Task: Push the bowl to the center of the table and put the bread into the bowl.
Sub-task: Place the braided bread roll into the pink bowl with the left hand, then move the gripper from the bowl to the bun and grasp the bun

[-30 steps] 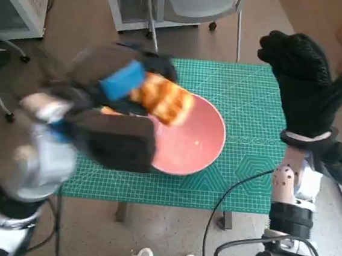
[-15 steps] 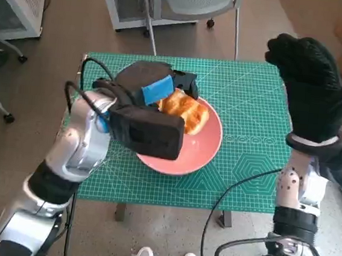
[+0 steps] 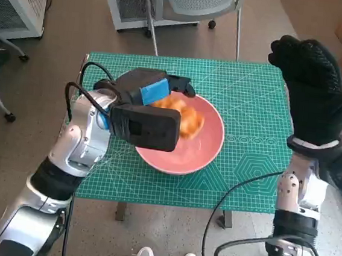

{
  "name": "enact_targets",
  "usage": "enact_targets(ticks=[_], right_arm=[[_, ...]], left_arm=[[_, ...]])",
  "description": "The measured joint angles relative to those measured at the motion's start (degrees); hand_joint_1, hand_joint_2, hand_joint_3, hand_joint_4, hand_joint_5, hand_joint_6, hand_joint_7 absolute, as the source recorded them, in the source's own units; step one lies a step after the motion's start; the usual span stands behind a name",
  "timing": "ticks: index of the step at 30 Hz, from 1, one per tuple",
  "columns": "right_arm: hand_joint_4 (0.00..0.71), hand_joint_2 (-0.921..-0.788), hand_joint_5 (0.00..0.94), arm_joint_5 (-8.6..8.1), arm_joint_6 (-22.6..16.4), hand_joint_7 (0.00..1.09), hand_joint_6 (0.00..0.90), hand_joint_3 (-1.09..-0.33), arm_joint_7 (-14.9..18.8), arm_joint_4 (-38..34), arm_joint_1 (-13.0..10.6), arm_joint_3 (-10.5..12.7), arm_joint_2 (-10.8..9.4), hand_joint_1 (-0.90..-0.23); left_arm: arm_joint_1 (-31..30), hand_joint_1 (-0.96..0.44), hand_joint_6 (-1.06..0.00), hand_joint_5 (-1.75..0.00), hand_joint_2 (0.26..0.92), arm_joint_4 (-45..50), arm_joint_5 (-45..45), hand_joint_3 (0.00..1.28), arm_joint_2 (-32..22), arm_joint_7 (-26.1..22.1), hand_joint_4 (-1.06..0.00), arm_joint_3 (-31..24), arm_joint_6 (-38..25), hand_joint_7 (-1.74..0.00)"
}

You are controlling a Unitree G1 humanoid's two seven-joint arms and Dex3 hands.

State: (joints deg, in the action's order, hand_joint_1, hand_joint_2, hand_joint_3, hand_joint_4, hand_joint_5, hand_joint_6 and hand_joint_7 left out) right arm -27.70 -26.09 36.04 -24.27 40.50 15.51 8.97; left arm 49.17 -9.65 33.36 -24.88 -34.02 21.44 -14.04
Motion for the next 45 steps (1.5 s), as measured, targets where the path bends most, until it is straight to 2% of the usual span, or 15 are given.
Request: enact_targets(ticks=[7,21,29,35,45], right_arm=[[0.290,-0.921,0.001,-0.02,-0.01,0.00,0.383,-0.717,0.00,-0.01,0.00,-0.07,-0.03,-0.669],[0.290,-0.921,0.001,-0.34,-0.22,0.00,0.382,-0.715,0.98,-2.33,0.26,-0.04,-0.13,-0.671],[0.294,-0.921,0.002,-0.84,-0.19,0.00,0.386,-0.715,1.66,-3.25,0.95,-0.01,-0.20,-0.673],[0.295,-0.921,0.002,-1.35,-0.21,0.00,0.387,-0.718,2.45,-4.14,1.46,0.06,-0.17,-0.662],[0.296,-0.921,0.002,-1.38,-0.48,0.00,0.390,-0.719,3.32,-5.81,1.76,0.37,-0.12,-0.660]], left_arm=[[0.00,-0.48,-0.19,0.00,0.757,1.82,-0.63,0.00,-1.49,-3.21,0.00,-0.26,0.00,0.00],[-2.83,-0.48,-0.19,0.00,0.748,9.27,-6.48,0.00,-6.99,-5.02,0.00,-7.15,2.15,0.00],[-5.85,-0.40,-0.20,0.00,0.736,15.50,-7.77,0.00,-12.30,-5.71,0.00,-13.30,0.24,0.00],[-7.96,-0.27,-0.18,0.00,0.709,17.70,-6.53,0.00,-16.31,-5.14,0.00,-17.00,-3.07,0.00],[-11.64,-0.25,-0.15,0.00,0.688,17.10,-4.64,0.00,-20.20,-6.38,0.00,-17.17,-7.98,0.00]])
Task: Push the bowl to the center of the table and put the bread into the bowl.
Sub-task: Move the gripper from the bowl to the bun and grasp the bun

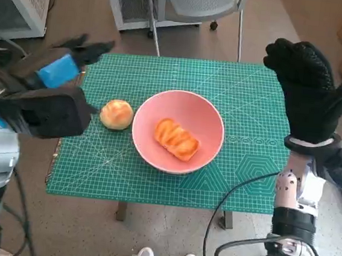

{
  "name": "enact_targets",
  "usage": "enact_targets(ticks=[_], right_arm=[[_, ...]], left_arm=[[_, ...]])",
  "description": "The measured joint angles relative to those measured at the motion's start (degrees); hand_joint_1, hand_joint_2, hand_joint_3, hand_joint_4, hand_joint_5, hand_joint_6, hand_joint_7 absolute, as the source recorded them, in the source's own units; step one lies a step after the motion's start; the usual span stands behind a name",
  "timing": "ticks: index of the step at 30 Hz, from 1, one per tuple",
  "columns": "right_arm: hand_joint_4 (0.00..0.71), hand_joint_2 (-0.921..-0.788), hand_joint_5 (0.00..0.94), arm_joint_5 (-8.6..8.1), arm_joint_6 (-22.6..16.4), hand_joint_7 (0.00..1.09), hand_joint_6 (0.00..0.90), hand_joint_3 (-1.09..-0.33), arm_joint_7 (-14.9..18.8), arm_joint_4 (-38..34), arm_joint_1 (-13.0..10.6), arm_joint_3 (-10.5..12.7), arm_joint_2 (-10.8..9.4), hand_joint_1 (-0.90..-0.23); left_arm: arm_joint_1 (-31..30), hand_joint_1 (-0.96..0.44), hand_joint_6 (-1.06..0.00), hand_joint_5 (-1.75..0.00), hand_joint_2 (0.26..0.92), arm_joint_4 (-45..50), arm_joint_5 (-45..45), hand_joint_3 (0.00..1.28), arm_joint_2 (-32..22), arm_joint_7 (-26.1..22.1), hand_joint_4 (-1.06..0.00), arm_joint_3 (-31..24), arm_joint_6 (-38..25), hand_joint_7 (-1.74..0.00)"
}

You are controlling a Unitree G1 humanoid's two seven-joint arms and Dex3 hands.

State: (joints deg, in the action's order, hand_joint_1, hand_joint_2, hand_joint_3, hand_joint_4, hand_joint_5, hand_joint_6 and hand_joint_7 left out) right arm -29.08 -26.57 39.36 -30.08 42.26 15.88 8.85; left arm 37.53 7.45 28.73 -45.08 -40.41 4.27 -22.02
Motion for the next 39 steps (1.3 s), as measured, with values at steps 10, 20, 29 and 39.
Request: enact_targets(ticks=[10,20,29,39], right_arm=[[0.296,-0.921,0.001,-0.02,-0.08,0.00,0.391,-0.715,0.86,-1.57,1.86,0.04,0.01,-0.683],[0.297,-0.921,0.001,-0.10,0.00,0.00,0.394,-0.710,2.13,-2.40,2.32,0.37,0.12,-0.686],[0.298,-0.921,0.001,-0.15,0.18,0.00,0.394,-0.715,2.65,-2.40,2.32,0.90,0.56,-0.679],[0.298,-0.921,0.001,0.03,0.24,0.00,0.395,-0.724,2.62,-1.18,1.92,0.90,1.37,-0.676]], left_arm=[[0.11,-0.22,-0.14,0.00,0.685,-4.74,0.14,0.00,0.62,-0.60,0.00,3.38,-0.39,0.00],[4.23,-0.22,-0.13,0.00,0.689,-15.71,2.96,0.00,3.72,0.53,0.00,10.04,0.29,0.00],[10.79,-0.22,-0.13,0.00,0.692,-30.95,5.42,0.00,8.09,4.31,0.00,14.90,3.87,0.00],[17.63,-0.24,-0.15,0.00,0.693,-50.47,7.66,0.00,14.47,11.07,0.00,19.86,10.22,-0.01]])
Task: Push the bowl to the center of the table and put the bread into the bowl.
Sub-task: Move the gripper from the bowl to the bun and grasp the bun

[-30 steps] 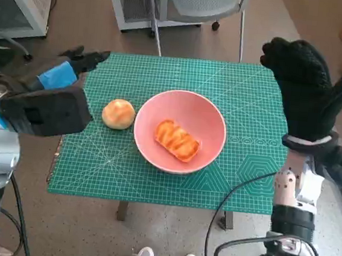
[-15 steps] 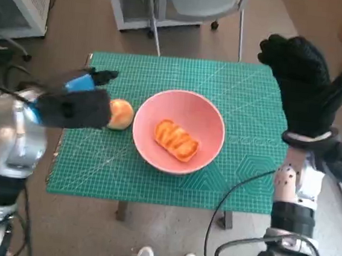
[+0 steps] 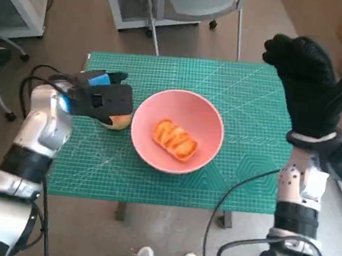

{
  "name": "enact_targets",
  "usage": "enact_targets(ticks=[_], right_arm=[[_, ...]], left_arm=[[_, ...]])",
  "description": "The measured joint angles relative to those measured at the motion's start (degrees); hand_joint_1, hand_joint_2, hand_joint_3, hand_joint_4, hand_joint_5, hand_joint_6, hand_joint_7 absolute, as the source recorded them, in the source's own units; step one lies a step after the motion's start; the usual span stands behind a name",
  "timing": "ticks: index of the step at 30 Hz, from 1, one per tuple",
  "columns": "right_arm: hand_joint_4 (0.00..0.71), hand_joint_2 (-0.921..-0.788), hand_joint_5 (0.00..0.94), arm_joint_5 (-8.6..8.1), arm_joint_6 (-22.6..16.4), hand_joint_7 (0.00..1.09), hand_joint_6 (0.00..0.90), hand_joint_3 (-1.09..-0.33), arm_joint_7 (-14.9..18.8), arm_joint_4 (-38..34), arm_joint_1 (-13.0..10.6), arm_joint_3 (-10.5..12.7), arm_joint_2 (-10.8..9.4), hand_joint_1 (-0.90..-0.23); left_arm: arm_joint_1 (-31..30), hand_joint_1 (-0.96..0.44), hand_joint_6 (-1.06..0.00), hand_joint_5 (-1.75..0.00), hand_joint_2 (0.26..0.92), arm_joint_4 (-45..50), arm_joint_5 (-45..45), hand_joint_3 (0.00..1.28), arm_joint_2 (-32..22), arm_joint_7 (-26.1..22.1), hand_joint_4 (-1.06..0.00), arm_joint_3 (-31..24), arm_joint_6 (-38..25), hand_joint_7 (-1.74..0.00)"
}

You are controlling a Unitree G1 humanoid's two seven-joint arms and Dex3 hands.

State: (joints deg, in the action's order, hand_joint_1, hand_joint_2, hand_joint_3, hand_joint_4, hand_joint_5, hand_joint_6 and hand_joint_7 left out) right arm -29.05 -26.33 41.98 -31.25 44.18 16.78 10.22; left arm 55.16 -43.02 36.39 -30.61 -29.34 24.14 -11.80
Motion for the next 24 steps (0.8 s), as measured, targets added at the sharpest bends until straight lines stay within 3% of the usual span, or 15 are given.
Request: enact_targets(ticks=[8,12,18,19,20,21,22,23,24], right_arm=[[0.297,-0.921,0.000,0.14,0.27,0.00,0.392,-0.727,-0.71,2.10,-0.88,-0.07,0.41,-0.673],[0.295,-0.921,0.000,0.21,0.48,0.00,0.386,-0.728,-1.27,2.84,-1.38,-0.14,0.72,-0.673],[0.294,-0.921,0.000,0.25,1.01,0.00,0.383,-0.729,-1.90,3.73,-1.99,-0.17,1.04,-0.672],[0.294,-0.921,0.000,0.25,1.11,0.00,0.383,-0.729,-2.00,3.84,-2.12,-0.18,1.09,-0.672],[0.294,-0.921,0.000,0.27,1.15,0.00,0.382,-0.729,-2.14,3.92,-2.23,-0.18,1.13,-0.673],[0.295,-0.921,0.001,0.28,1.19,0.00,0.382,-0.729,-2.24,3.98,-2.31,-0.19,1.15,-0.673],[0.296,-0.921,0.001,0.28,1.24,0.00,0.382,-0.730,-2.34,4.04,-2.39,-0.21,1.15,-0.673],[0.297,-0.921,0.001,0.28,1.29,0.00,0.382,-0.730,-2.44,4.14,-2.45,-0.25,1.15,-0.672],[0.297,-0.921,0.002,0.29,1.34,0.00,0.382,-0.730,-2.52,4.28,-2.50,-0.29,1.15,-0.672]], left_arm=[[4.15,-0.23,-0.18,0.00,0.698,-14.08,1.30,0.00,4.51,5.73,0.00,2.51,3.30,-0.02],[5.52,-0.20,-0.22,-0.03,0.702,-19.32,2.01,0.00,6.00,7.76,-0.08,3.85,3.80,-0.03],[6.55,-0.14,-0.32,-0.07,0.734,-24.83,3.70,0.01,7.63,8.72,-0.32,6.13,3.37,-0.04],[6.67,-0.11,-0.35,-0.11,0.747,-25.62,3.89,0.02,7.93,8.78,-0.42,6.48,3.13,-0.04],[6.71,-0.09,-0.38,-0.15,0.756,-26.27,3.95,0.02,8.22,8.79,-0.46,6.69,2.81,-0.03],[6.71,-0.07,-0.40,-0.37,0.762,-26.71,3.99,0.02,8.46,8.97,-0.46,6.85,2.57,-0.03],[6.76,-0.04,-0.43,-0.75,0.771,-27.23,4.03,0.03,8.67,9.25,-0.42,6.97,2.28,-0.03],[6.85,0.11,-0.48,-0.97,0.781,-27.71,4.04,0.15,8.85,9.54,-0.48,7.09,1.96,-0.04],[6.89,0.16,-0.50,-1.05,0.783,-28.00,4.05,0.19,8.98,9.82,-0.51,7.25,1.71,-0.04]])
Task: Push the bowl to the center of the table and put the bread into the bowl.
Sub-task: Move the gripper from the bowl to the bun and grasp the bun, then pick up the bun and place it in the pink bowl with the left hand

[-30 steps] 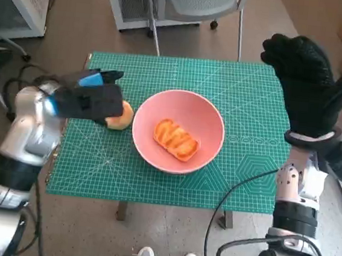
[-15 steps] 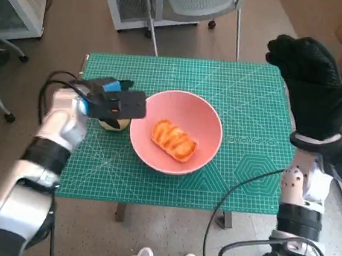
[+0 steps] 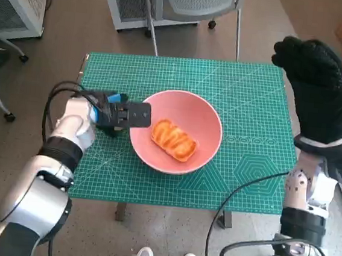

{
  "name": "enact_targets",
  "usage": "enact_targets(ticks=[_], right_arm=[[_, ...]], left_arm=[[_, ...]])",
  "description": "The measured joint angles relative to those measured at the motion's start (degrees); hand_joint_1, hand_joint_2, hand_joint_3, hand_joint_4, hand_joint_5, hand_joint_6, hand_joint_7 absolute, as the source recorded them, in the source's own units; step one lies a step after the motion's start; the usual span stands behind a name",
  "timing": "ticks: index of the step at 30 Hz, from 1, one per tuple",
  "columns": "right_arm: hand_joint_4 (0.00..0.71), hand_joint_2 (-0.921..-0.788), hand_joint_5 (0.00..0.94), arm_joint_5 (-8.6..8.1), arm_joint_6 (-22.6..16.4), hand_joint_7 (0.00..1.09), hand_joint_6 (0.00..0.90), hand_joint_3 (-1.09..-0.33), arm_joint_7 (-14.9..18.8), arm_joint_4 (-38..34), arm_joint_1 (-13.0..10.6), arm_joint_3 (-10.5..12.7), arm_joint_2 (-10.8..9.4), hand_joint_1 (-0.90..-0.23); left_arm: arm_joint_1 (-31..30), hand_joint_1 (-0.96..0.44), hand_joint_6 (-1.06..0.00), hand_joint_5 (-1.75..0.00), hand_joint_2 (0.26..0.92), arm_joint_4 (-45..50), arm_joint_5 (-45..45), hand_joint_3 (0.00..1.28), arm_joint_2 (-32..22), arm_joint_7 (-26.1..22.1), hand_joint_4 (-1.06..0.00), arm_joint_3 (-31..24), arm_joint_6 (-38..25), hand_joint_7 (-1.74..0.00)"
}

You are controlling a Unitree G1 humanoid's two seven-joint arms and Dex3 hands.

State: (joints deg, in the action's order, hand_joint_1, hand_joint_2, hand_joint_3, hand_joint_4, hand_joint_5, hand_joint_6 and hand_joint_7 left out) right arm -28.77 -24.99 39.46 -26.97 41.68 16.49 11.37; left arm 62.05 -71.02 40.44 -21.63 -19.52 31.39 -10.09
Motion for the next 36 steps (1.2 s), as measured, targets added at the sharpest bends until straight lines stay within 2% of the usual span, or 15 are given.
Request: enact_targets(ticks=[2,3,4,5,8,10,15,20,22,27,36], right_arm=[[0.298,-0.921,0.002,0.00,0.13,0.00,0.384,-0.730,-0.19,0.28,-0.07,-0.05,0.00,-0.672],[0.298,-0.921,0.002,-0.01,0.19,0.00,0.384,-0.730,-0.26,0.43,-0.10,-0.09,0.00,-0.672],[0.299,-0.921,0.002,-0.01,0.29,0.00,0.384,-0.730,-0.34,0.62,-0.14,-0.15,0.00,-0.672],[0.300,-0.921,0.002,-0.01,0.36,0.00,0.385,-0.729,-0.39,0.78,-0.17,-0.20,0.00,-0.672],[0.301,-0.921,0.003,-0.01,0.42,0.00,0.385,-0.728,-0.54,1.36,-0.20,-0.44,0.00,-0.673],[0.301,-0.921,0.002,-0.05,0.50,0.00,0.385,-0.727,-0.57,1.56,-0.20,-0.52,-0.01,-0.673],[0.301,-0.921,0.002,-0.15,0.70,0.00,0.386,-0.724,-0.59,1.62,-0.20,-0.65,-0.03,-0.672],[0.303,-0.921,0.002,-0.26,0.70,0.00,0.389,-0.723,-0.52,1.61,-0.20,-0.74,-0.16,-0.672],[0.304,-0.921,0.003,-0.29,0.69,0.00,0.389,-0.724,-0.43,1.55,-0.20,-0.73,-0.19,-0.672],[0.303,-0.921,0.002,-0.39,0.67,0.00,0.389,-0.724,-0.14,1.53,-0.22,-0.74,-0.32,-0.672],[0.302,-0.921,0.001,-0.42,0.52,0.00,0.387,-0.723,-0.04,1.54,-0.15,-0.73,-0.40,-0.674]], left_arm=[[0.13,0.29,-0.60,-1.21,0.744,-0.44,0.14,0.36,0.21,0.62,-0.60,0.38,-0.52,-0.10],[0.17,0.23,-0.61,-1.21,0.761,-0.57,0.30,0.33,0.28,1.00,-0.61,0.62,-0.81,-0.32],[0.21,0.15,-0.61,-1.22,0.795,-0.66,0.49,0.29,0.29,1.52,-0.61,0.85,-1.03,-0.64],[0.23,0.10,-0.60,-1.23,0.812,-0.71,0.63,0.27,0.29,1.95,-0.65,1.05,-1.15,-0.82],[0.23,0.03,-0.59,-1.19,0.834,-0.81,1.25,0.24,0.31,3.09,-0.68,1.72,-1.18,-1.09],[0.23,0.02,-0.60,-1.16,0.834,-0.83,1.42,0.23,0.28,3.53,-0.70,1.86,-1.12,-1.16],[0.23,0.00,-0.61,-1.15,0.834,-0.40,1.51,0.22,-0.38,3.92,-0.72,2.01,-0.46,-1.20],[0.27,0.00,-0.60,-1.18,0.862,1.65,1.48,0.18,-1.97,3.94,-0.71,1.71,0.27,-1.18],[0.26,0.00,-0.60,-1.21,0.894,3.11,1.35,0.12,-2.75,3.89,-0.71,1.38,0.29,-1.14],[0.01,0.00,-0.61,-1.23,0.912,11.58,-0.08,0.09,-5.67,2.65,-0.70,-1.34,-0.44,-1.11],[-2.66,0.00,-0.64,-1.11,0.919,32.18,-1.33,0.04,-10.13,0.11,-0.75,-7.45,-3.23,-1.15]])
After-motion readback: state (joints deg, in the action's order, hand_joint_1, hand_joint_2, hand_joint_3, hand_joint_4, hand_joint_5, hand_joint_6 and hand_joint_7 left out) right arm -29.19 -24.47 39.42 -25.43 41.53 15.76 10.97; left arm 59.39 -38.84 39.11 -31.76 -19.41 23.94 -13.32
